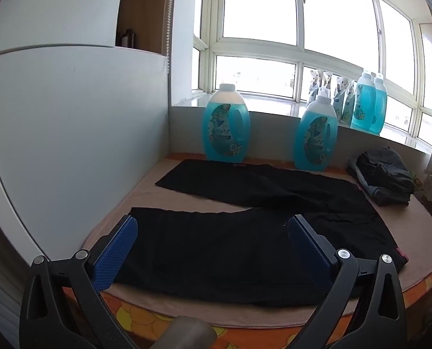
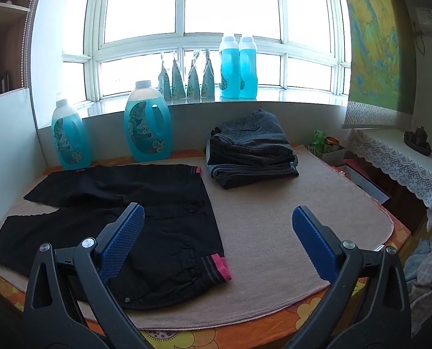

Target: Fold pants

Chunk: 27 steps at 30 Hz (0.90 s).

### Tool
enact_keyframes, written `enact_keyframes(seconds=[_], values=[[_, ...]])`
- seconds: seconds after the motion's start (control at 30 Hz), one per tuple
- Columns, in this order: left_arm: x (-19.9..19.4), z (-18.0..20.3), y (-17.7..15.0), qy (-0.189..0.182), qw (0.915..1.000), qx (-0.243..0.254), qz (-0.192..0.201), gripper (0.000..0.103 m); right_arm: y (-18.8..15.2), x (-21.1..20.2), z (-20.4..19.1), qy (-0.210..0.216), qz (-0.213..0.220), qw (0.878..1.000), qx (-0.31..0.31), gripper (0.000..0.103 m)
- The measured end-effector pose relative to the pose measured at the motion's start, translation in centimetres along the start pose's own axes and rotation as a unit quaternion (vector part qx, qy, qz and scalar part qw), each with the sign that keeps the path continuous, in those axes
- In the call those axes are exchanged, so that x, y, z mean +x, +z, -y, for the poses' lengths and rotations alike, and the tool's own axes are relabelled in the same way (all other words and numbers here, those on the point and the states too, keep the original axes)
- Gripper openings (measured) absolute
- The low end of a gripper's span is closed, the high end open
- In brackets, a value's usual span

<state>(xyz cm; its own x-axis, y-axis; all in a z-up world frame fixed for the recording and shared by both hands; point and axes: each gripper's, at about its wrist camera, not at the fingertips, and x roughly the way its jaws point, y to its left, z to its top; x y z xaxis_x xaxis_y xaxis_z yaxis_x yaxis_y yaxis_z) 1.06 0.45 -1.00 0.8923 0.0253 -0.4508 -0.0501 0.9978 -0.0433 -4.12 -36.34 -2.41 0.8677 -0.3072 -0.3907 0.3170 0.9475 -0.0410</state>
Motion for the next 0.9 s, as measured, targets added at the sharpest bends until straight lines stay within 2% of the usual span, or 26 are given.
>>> enact_keyframes(seconds=[0.9], values=[[0.35,-0.73,-0.02,-0.007,1.0,-0.004,0.003,0.103,0.13,-0.26,-0.38,0.008,0.001,1.0,0.004,0.103]])
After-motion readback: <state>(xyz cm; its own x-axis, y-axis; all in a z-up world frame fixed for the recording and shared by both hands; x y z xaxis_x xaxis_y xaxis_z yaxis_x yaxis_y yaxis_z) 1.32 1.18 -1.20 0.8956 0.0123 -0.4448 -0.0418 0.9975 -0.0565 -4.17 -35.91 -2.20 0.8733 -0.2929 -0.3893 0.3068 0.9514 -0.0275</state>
